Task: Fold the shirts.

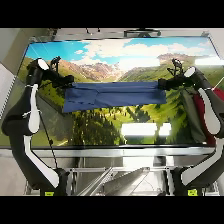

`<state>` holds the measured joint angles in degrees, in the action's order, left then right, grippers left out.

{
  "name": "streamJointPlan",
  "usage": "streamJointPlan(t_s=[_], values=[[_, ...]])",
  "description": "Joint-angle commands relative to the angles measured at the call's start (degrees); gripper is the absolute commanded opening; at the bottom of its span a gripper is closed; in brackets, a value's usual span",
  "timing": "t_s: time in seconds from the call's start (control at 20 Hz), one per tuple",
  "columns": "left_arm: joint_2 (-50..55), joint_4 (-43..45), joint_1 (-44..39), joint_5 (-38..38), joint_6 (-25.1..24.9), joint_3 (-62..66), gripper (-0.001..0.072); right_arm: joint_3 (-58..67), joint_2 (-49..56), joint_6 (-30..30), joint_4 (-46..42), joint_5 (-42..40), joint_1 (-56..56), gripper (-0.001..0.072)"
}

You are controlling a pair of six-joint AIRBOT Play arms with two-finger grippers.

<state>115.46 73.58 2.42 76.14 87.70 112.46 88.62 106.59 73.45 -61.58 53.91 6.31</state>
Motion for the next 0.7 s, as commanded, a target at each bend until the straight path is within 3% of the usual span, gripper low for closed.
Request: streamJointPlan(t_s=[0.0, 0.4, 0.45, 0.5, 0.55, 0.65], values=[[4.6, 3.2, -1.1, 1.5, 1.5, 4.9, 0.0002, 1.0, 1.2, 0.7, -2.6, -2.5, -0.3, 0.0015], [4.9, 1.4, -2.5, -1.4, 0.8, 3.8, 0.0003, 1.0, 1.1, 0.3, -3.8, -2.2, -0.8, 0.0037], [4.9, 1.4, -2.9, -1.2, 0.8, 3.8, 0.0006, 1.1, 1.0, 0.3, -3.8, -1.9, -0.8, 0.0151], [4.6, 1.5, -3.0, -0.8, 0.7, 3.8, 0.0151, 1.3, 0.5, 0.3, -4.3, -0.7, -0.7, 0.031], [4.0, 1.5, -3.0, 0.1, 0.7, 4.0, 0.0344, 2.4, -0.1, 0.3, -7.1, 1.7, -0.5, 0.0382], [2.0, 1.7, -2.2, 1.6, 0.5, 6.2, 0.0344, 6.0, -1.1, 1.5, -14.3, 8.3, 0.2, 0.0515]])
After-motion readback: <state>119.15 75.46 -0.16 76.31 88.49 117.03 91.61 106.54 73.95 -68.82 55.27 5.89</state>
